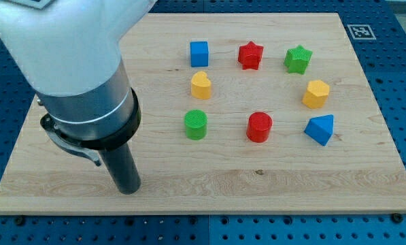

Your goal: Move the yellow hexagon to the center

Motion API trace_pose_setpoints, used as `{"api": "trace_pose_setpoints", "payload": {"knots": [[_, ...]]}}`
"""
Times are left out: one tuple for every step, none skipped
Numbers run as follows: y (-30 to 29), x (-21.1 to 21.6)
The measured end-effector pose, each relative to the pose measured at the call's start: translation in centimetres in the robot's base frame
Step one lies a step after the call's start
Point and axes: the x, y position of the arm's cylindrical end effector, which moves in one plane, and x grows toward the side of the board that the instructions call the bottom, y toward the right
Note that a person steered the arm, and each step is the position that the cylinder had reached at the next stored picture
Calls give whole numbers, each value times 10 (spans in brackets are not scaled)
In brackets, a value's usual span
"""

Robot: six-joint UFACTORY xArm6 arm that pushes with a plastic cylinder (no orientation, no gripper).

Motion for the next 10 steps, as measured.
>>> {"api": "trace_pose_setpoints", "payload": {"knots": [[0,0],[30,-3],[99,-3],[183,-3],[232,-3],[243,-3],[332,-3],[398,-14],[405,-87],[402,-163]]}}
